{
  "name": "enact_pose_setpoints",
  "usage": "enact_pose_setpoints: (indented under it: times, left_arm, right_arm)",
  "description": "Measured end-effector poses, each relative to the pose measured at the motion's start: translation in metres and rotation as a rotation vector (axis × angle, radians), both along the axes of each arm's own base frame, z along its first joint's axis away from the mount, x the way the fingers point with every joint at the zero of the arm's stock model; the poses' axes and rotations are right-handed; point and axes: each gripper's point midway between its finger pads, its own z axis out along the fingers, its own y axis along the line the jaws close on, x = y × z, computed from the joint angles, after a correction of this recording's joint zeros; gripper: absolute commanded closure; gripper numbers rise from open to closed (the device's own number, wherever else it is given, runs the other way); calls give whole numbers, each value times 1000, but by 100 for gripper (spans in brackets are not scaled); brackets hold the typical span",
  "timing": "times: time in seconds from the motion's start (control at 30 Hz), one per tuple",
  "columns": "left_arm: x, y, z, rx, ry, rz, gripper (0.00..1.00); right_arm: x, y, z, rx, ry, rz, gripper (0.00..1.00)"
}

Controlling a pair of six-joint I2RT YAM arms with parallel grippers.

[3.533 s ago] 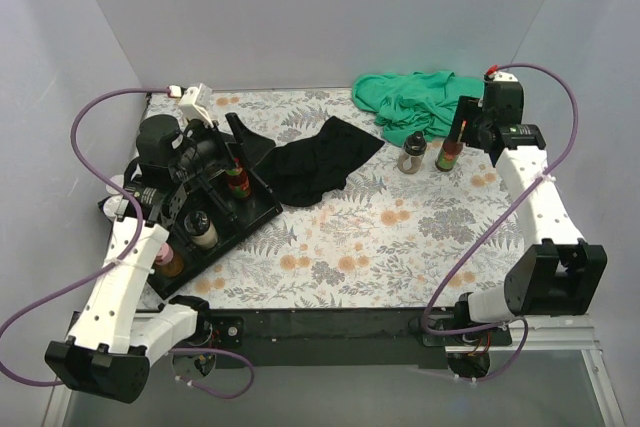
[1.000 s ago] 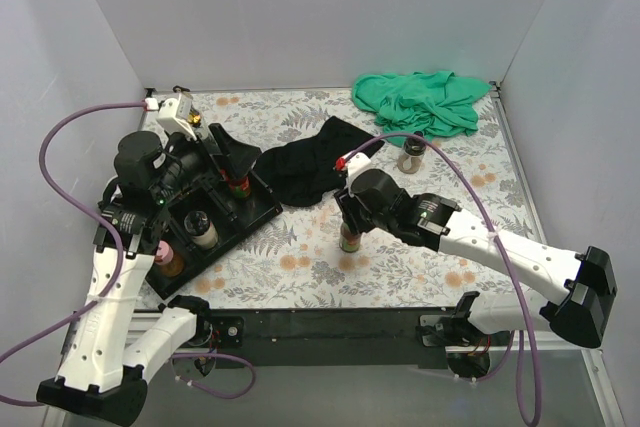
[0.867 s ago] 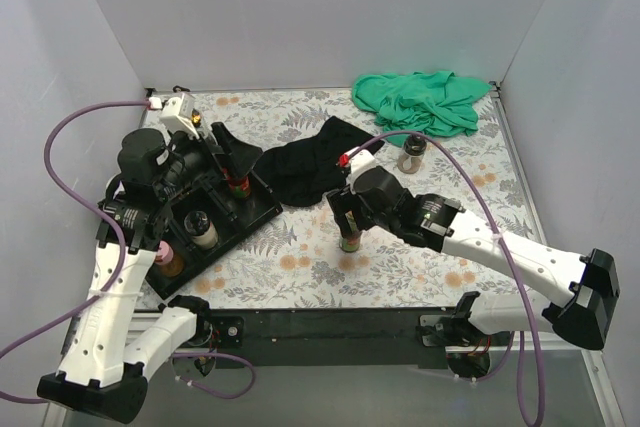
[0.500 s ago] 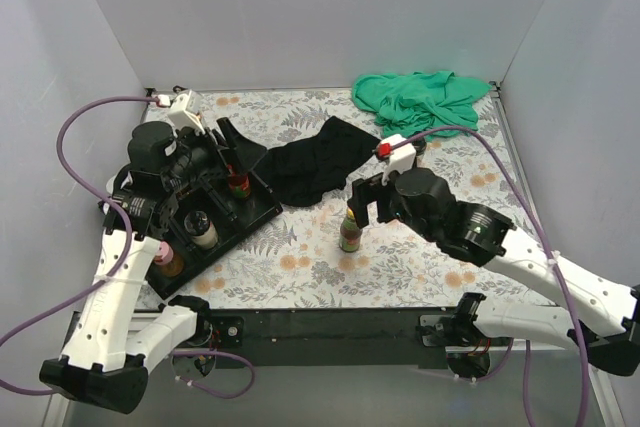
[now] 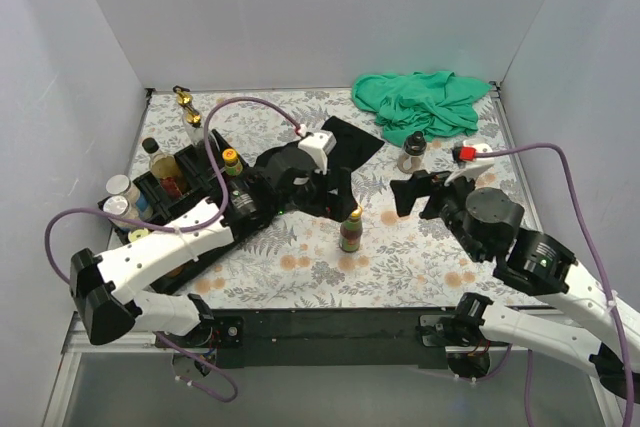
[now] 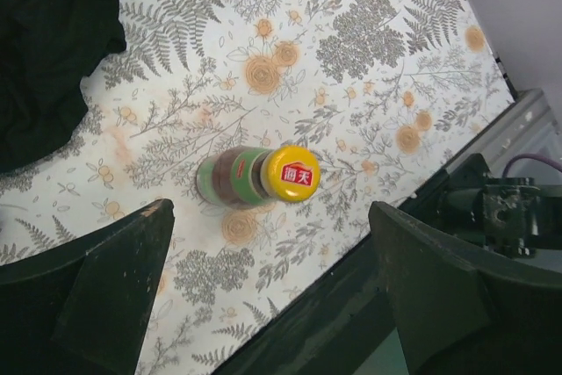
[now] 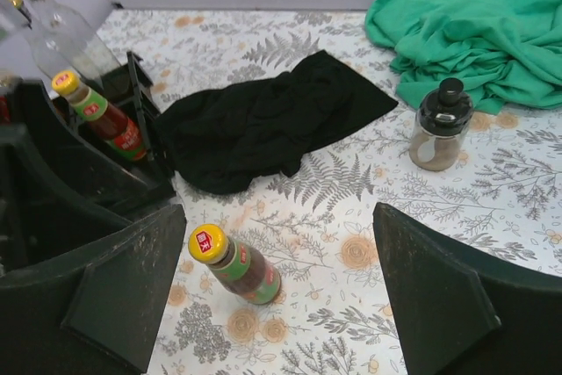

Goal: Organize the condiment bottles
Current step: Pick up the bottle from the center of the board.

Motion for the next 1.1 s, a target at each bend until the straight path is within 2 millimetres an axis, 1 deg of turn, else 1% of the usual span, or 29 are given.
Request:
enact_pose_setpoints:
  times: [0.07,0.2,0.23,0.33,0.5,0.67,0.77,0.8,0.9,1.0,1.03,1.1]
  left_arm:
    - [-5,-14,-8,34,-33,-3,10]
    - [-12,-37,-11,66,-122,-8,14]
    - [-12,-41,-11,70,-145,-5,17]
    - [-12,-52,-14,81,-188,7,23]
    - [-1,-50,-22,99,-228,64,28]
    - [0,-49,-33,105,-228,83,37]
    - [-1,-51,-47,108,-217,87,42]
    - [-2,-51,-52,112,-211,88,47]
    - [-4,-54,-69,132,-194,90,50]
    - [-1,-56,-78,144,-192,98,61]
    - [0,-57,-79,143,-192,102,68]
    - [2,-56,-77,147,-208,111,74]
  right_arm:
    - [-3,-13,6,35,-21,-26,5]
    - [-9,-36,23,110,-69,-77,5]
    - [-10,-40,26,122,-78,-87,5]
    - [-9,-45,28,131,-86,-106,5]
    - [-9,-46,27,126,-85,-111,4]
    - [-8,-47,27,125,-85,-118,4]
    - [-7,-47,23,116,-81,-124,5]
    - [-7,-47,21,111,-79,-126,5]
    - [-6,-46,15,93,-70,-126,5]
    - [-6,-45,14,90,-69,-126,5]
    - [-6,-45,14,88,-69,-125,5]
    - [-6,-45,14,87,-69,-125,5]
